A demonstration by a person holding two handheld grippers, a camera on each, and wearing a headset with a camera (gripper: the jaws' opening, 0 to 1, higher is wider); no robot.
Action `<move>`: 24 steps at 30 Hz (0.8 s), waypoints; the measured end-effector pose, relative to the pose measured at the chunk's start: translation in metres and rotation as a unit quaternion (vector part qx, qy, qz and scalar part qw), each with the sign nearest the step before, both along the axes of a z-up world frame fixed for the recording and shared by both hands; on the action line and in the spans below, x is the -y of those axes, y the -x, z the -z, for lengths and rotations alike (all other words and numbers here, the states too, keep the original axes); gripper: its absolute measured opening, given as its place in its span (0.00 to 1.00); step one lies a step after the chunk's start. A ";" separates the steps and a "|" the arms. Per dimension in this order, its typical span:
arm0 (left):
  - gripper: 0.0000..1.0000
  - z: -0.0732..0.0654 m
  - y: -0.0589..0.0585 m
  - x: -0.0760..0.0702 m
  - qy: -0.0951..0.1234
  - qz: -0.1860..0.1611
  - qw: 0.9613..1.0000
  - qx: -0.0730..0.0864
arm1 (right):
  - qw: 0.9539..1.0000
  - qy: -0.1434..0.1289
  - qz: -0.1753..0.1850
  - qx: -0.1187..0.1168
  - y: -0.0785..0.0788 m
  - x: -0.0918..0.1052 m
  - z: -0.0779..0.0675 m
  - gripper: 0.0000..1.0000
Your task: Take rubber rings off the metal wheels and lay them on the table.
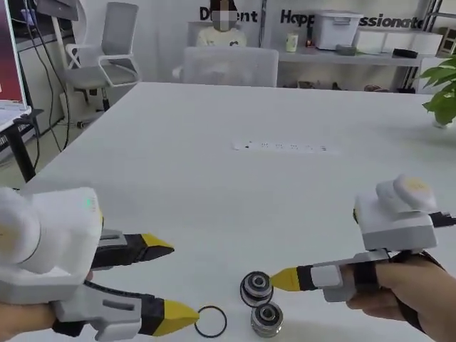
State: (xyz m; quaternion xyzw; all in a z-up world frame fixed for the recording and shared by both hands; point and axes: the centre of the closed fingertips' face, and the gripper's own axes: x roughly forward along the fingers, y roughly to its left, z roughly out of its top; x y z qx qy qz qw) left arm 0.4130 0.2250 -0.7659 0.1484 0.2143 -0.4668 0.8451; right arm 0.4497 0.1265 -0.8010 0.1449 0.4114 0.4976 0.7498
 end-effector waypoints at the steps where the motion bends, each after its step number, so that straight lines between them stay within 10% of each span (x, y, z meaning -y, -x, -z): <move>1: 0.54 0.001 0.001 -0.001 0.003 -0.004 1.000 -0.001 | 1.000 -0.002 0.000 0.000 0.000 0.000 -0.001 0.00; 24: 0.69 0.021 0.011 -0.003 0.030 -0.035 0.998 -0.039 | 1.000 -0.018 0.000 -0.001 0.006 -0.009 -0.009 0.00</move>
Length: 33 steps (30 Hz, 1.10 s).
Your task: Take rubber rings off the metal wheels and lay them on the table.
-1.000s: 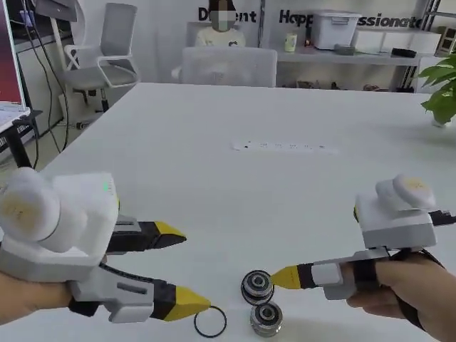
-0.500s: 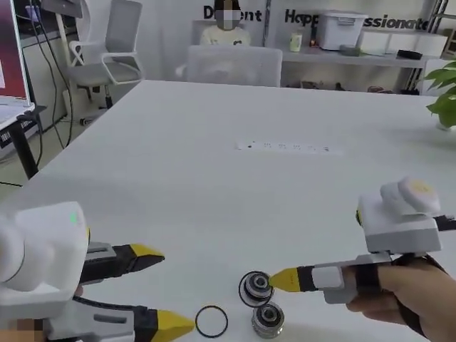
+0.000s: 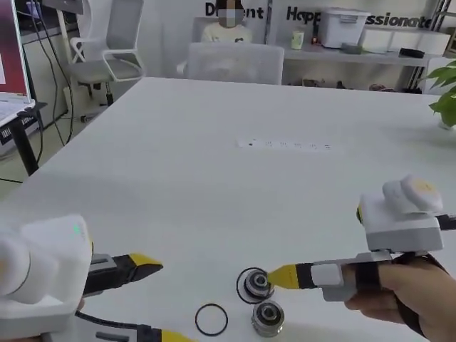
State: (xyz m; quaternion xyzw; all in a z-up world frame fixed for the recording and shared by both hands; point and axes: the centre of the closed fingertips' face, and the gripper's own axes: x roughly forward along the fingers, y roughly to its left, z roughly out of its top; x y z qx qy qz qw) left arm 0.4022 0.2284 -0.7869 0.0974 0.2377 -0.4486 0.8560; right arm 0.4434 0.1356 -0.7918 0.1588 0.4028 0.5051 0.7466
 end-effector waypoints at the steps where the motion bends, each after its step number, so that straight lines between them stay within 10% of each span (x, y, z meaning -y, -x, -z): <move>1: 0.70 0.001 0.000 0.000 -0.001 0.000 1.000 -0.002 | 1.000 -0.001 0.000 0.000 0.001 0.000 0.000 0.00; 33: 0.76 0.007 0.004 -0.002 0.014 -0.019 0.999 -0.025 | 1.000 -0.009 -0.003 -0.020 0.004 -0.022 0.007 0.00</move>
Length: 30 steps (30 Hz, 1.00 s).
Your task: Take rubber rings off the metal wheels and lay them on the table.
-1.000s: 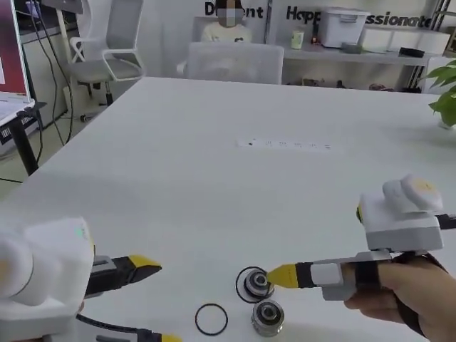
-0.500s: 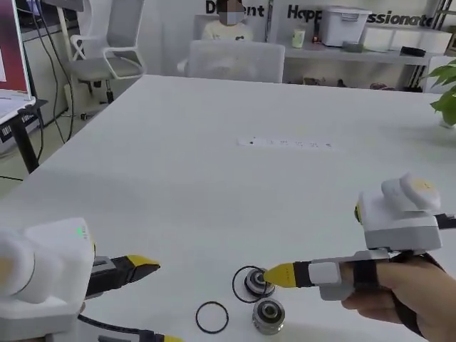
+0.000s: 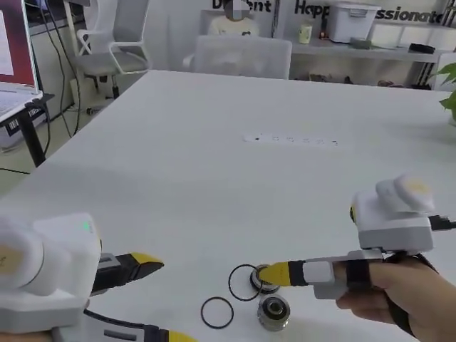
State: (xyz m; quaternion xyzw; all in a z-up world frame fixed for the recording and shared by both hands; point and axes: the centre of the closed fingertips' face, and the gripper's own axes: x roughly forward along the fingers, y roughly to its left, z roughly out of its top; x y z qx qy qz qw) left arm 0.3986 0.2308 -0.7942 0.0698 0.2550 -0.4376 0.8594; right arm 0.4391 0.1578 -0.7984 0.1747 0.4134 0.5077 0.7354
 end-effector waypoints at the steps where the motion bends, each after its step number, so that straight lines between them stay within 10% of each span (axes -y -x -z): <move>1: 0.76 0.000 0.000 0.000 0.001 -0.001 1.000 -0.001 | 1.000 -0.001 -0.001 -0.001 0.000 -0.002 0.001 0.00; 18: 0.74 0.004 0.001 0.000 0.002 0.001 1.000 -0.010 | 1.000 0.029 -0.012 -0.003 0.004 -0.009 0.026 0.00; 30: 0.73 0.006 0.000 -0.001 -0.001 0.002 1.000 -0.010 | 0.995 0.068 -0.049 0.058 0.010 -0.015 0.037 0.00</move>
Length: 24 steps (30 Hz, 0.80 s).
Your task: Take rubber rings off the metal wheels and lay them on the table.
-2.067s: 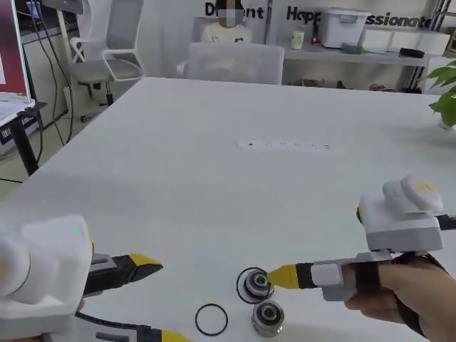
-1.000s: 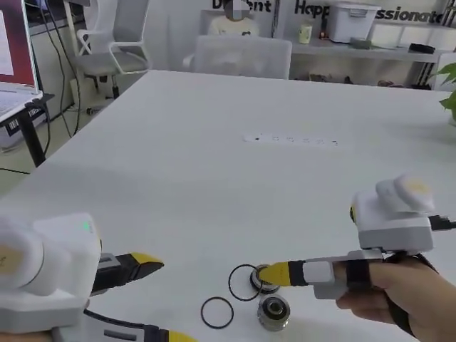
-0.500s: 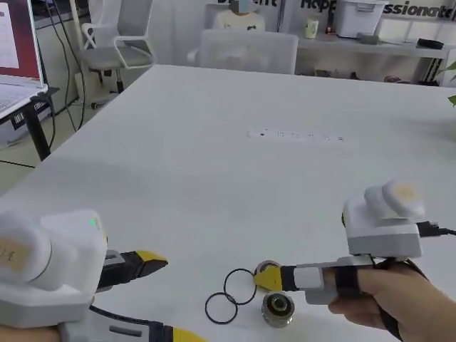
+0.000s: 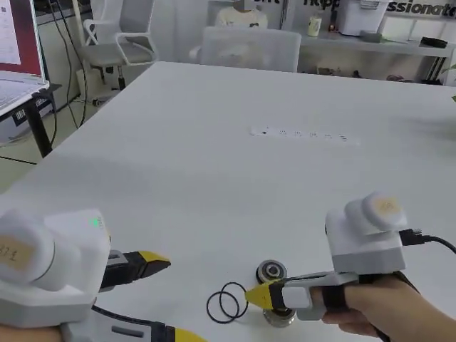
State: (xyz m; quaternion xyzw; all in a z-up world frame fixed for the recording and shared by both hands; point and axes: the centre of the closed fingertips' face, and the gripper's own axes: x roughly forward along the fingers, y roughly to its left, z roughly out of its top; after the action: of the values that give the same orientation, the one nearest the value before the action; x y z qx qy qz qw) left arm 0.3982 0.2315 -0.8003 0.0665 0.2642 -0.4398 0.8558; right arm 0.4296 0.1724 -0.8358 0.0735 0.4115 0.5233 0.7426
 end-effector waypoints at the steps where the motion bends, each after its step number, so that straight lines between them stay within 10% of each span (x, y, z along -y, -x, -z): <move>1: 0.73 0.000 0.000 0.000 0.000 0.000 1.000 0.000 | 1.000 0.001 0.000 0.002 0.000 0.000 0.000 0.00; 24: 0.70 0.002 0.002 -0.001 -0.014 0.007 1.000 -0.002 | 0.999 0.023 0.010 0.043 -0.016 0.011 0.001 0.10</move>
State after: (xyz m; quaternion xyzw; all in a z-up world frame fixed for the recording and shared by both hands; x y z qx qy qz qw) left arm 0.3960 0.2321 -0.8026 0.0798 0.2714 -0.4424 0.8510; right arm 0.4456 0.1612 -0.8365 0.0376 0.3905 0.5089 0.7662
